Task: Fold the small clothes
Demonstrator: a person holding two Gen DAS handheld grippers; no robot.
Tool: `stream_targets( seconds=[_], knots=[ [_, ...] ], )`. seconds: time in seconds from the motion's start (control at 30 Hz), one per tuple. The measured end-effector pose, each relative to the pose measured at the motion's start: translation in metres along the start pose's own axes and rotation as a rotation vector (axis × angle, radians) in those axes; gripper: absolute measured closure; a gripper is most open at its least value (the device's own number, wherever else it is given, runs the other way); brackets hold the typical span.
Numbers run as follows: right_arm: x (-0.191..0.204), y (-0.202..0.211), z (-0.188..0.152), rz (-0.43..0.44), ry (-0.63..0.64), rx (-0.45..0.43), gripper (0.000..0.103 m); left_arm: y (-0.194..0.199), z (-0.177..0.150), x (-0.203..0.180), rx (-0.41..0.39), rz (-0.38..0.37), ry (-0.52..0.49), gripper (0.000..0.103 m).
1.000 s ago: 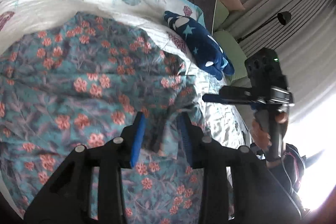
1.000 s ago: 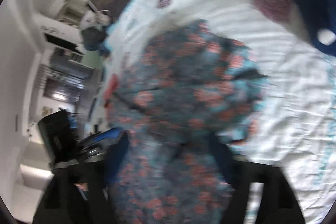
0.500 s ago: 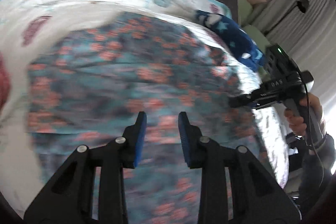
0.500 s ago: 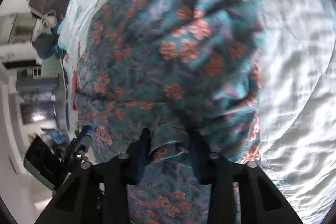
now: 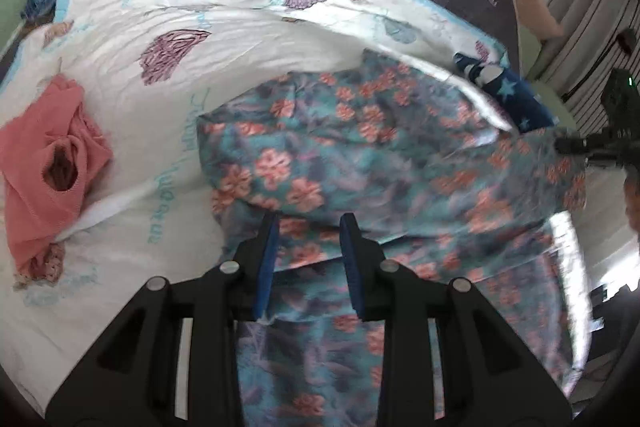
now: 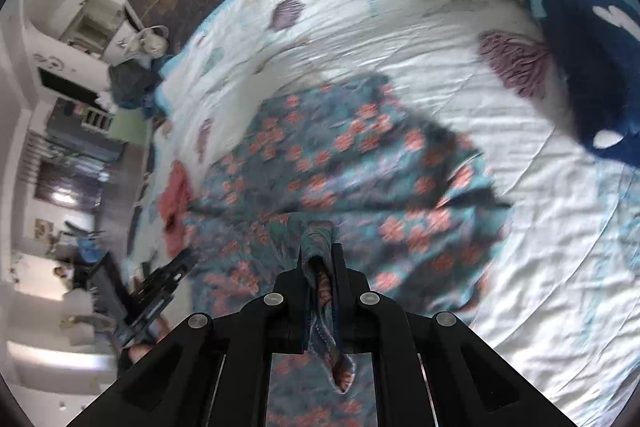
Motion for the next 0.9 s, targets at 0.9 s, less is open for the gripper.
stream_targets(
  seconds=[0.9],
  knots=[
    [-0.086,-0.054,-0.032,0.183,-0.237,-0.044,0.103,-0.034,0.033,-0.002,0.066,-0.053,0.084,0.058]
  ],
)
Point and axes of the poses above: each gripper's, at about its wrist camera, not at the fingertips, and y roughly against the way its jaws point, x to its left, z to its top, the point moved 8 cm from there along -y, roughly the way its jaws point
